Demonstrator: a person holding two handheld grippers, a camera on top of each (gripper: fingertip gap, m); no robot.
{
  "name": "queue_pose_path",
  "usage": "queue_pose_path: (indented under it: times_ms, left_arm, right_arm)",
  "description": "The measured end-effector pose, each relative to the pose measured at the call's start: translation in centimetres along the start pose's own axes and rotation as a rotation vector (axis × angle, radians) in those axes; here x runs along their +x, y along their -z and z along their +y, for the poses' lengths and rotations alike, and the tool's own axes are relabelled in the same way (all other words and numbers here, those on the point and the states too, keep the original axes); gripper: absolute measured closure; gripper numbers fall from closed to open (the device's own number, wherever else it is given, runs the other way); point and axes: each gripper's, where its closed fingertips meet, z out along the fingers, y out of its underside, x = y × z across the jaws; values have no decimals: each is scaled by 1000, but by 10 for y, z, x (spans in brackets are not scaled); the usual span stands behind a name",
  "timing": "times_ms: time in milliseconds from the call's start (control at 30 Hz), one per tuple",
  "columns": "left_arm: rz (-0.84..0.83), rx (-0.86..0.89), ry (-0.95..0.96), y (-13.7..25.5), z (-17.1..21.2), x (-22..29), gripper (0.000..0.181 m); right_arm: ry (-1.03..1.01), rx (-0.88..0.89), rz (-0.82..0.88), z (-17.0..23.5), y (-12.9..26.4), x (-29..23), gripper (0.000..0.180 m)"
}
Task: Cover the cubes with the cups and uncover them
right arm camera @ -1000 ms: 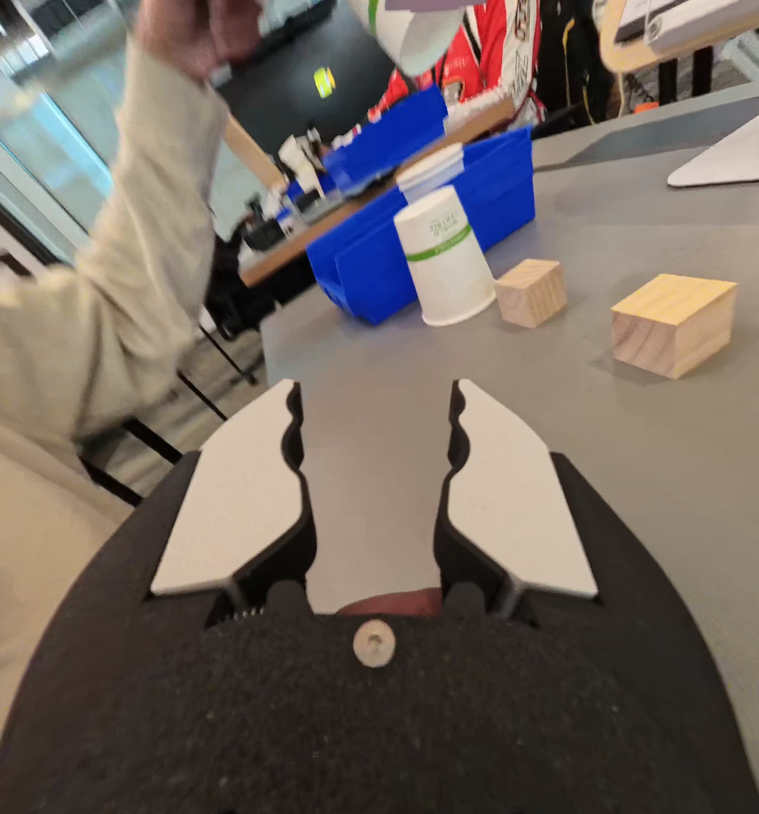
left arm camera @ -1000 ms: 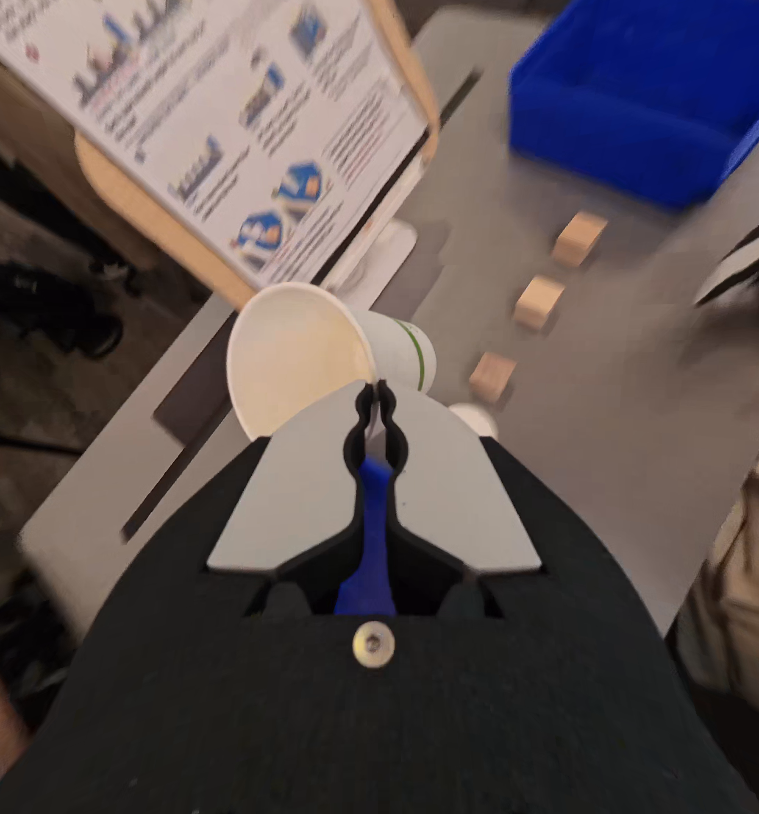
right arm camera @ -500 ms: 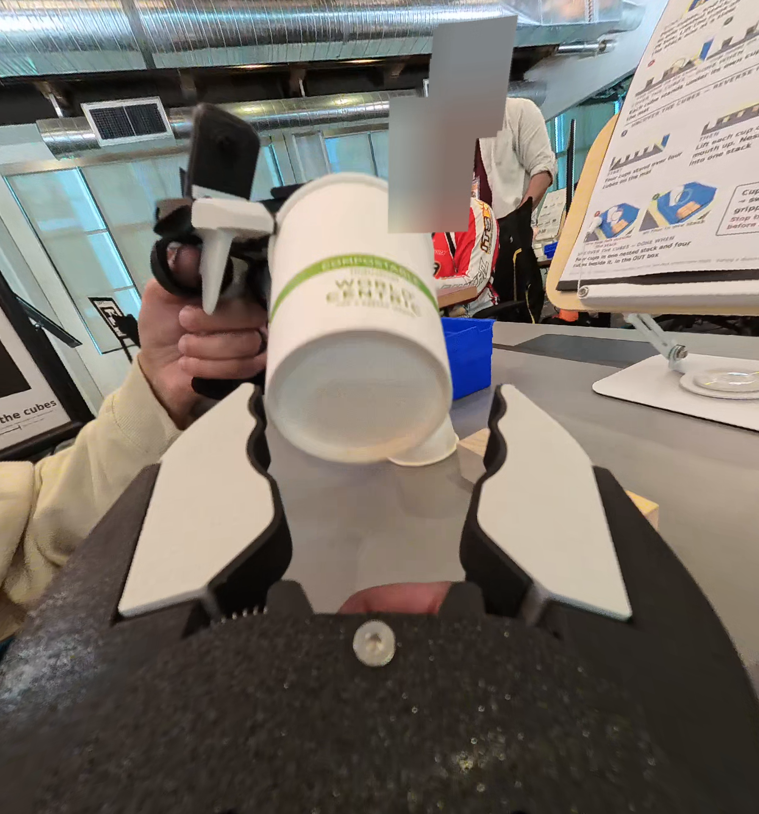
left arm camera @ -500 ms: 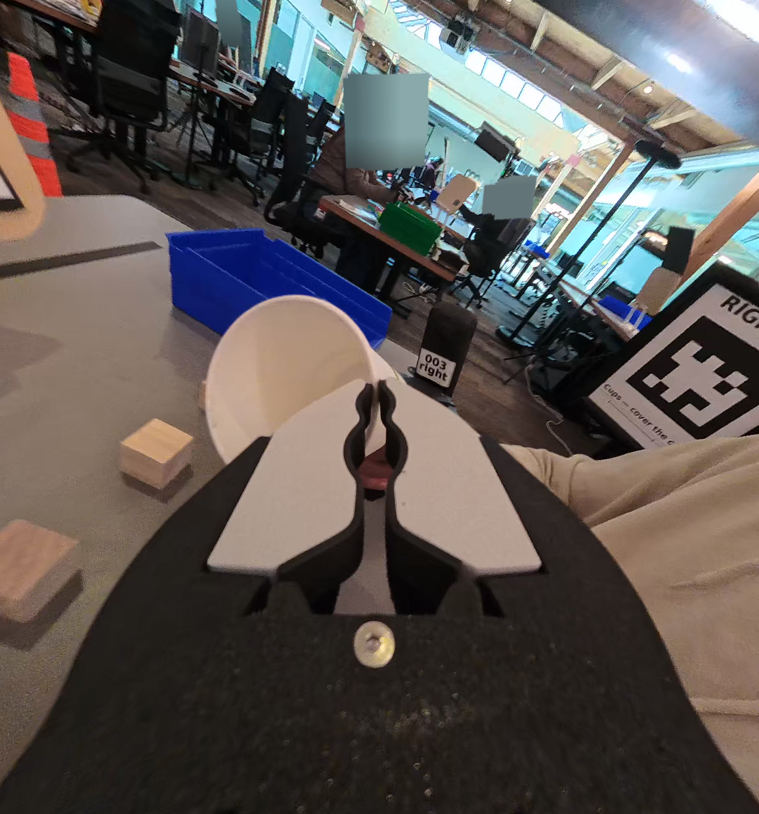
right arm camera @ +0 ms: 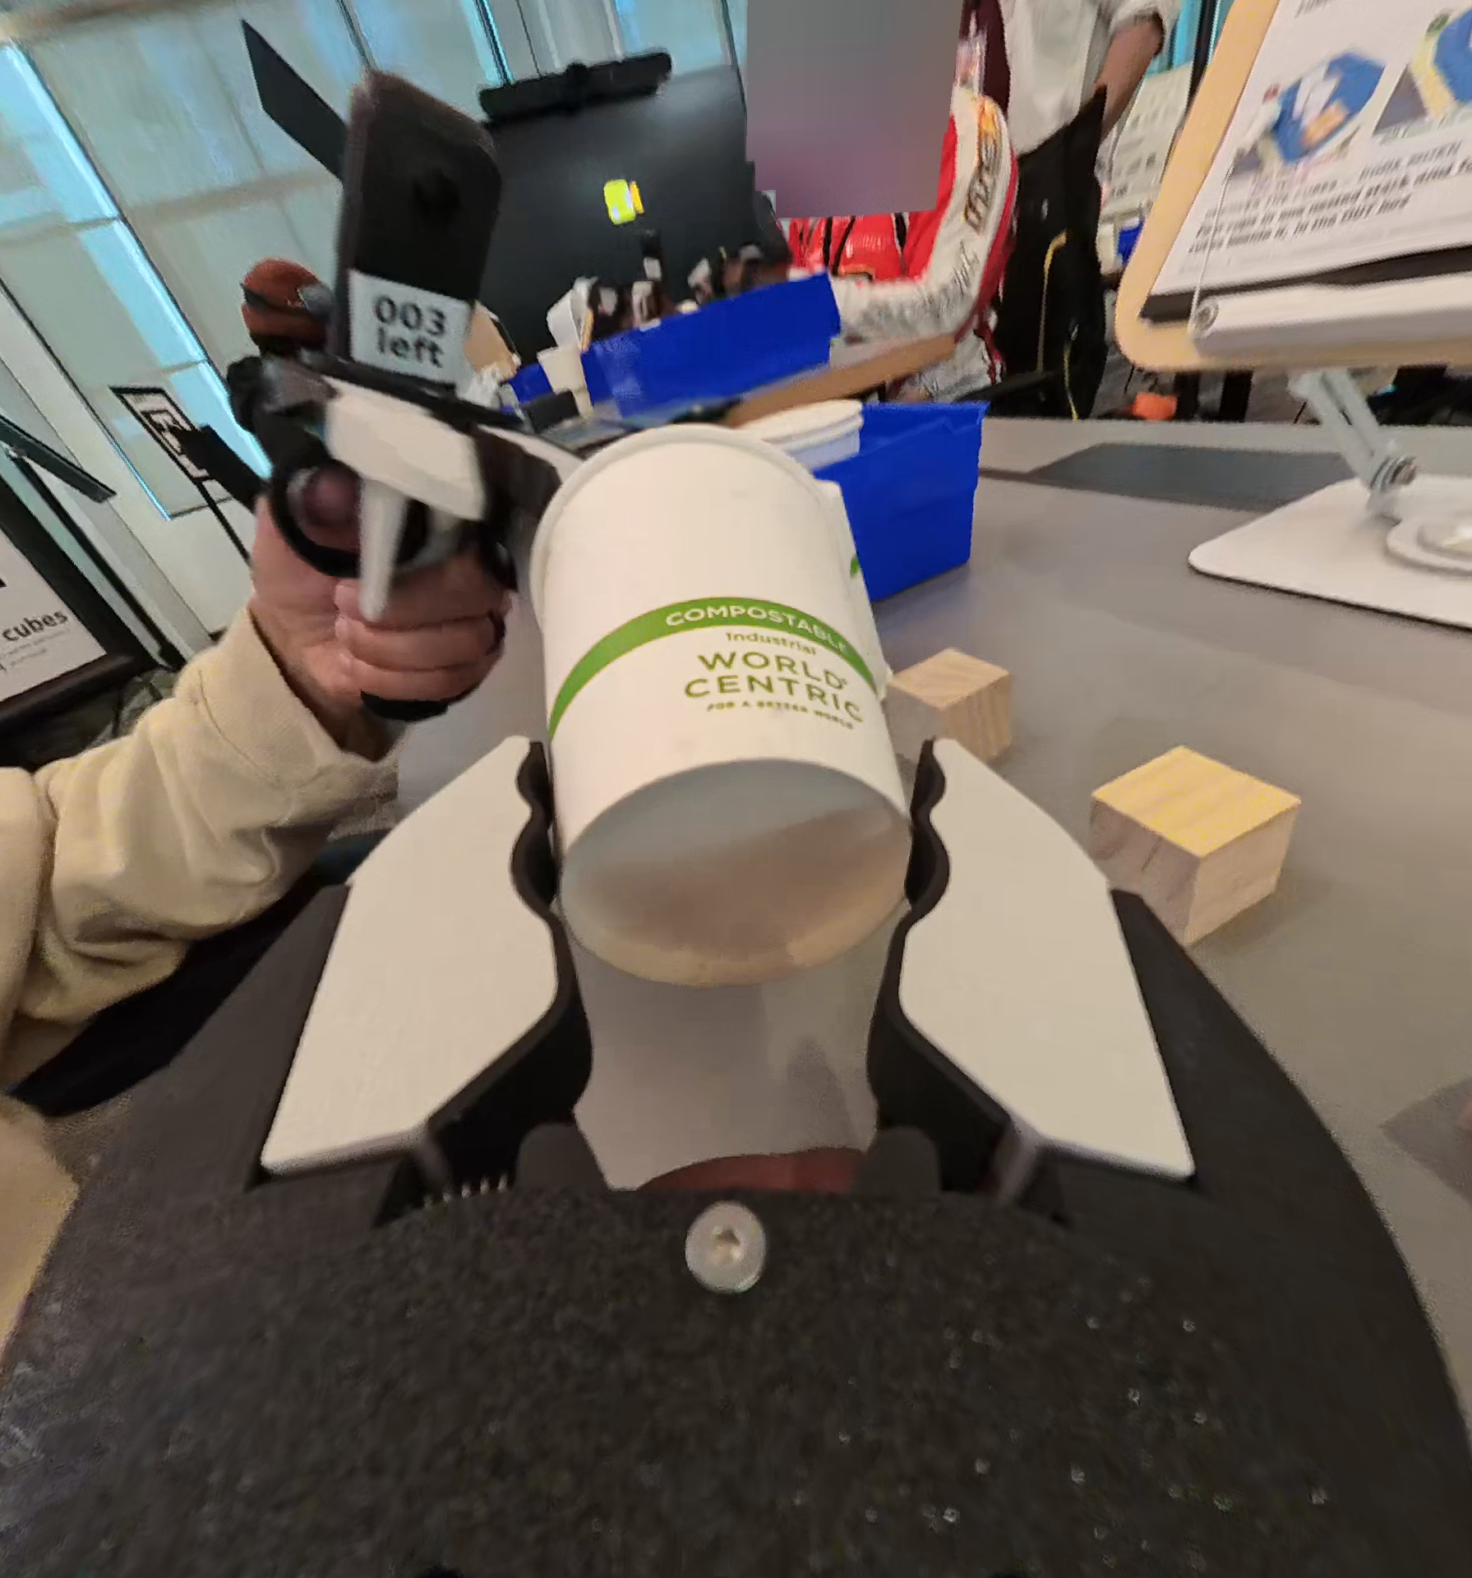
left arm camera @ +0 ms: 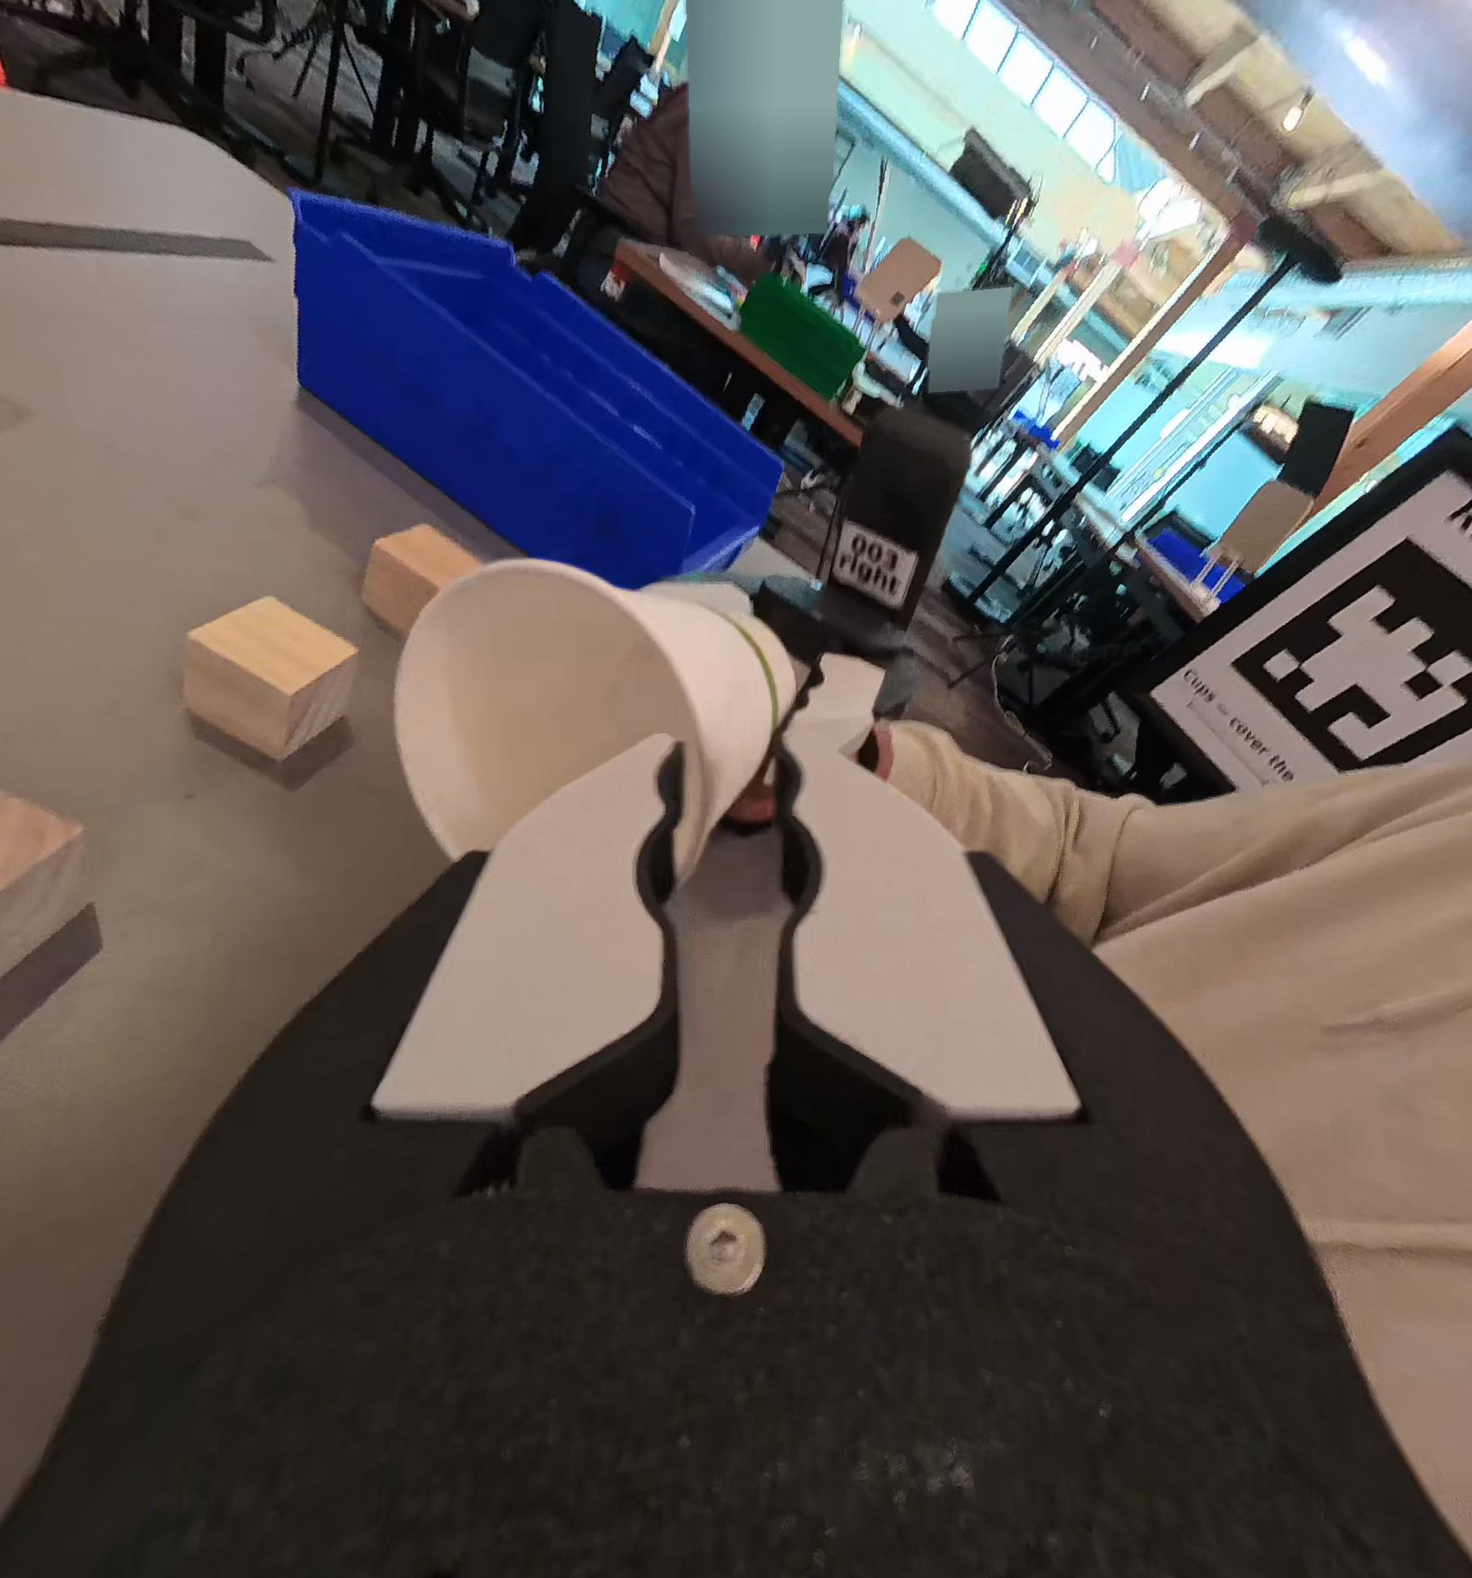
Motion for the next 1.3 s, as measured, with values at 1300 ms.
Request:
queue_pose_path:
  times_ms: [1300]
  left_arm:
    - [-70,-1369,-680,-30,86,-38,90]
  right_arm:
    - [-56,-176,-100,21,-8,-23,99]
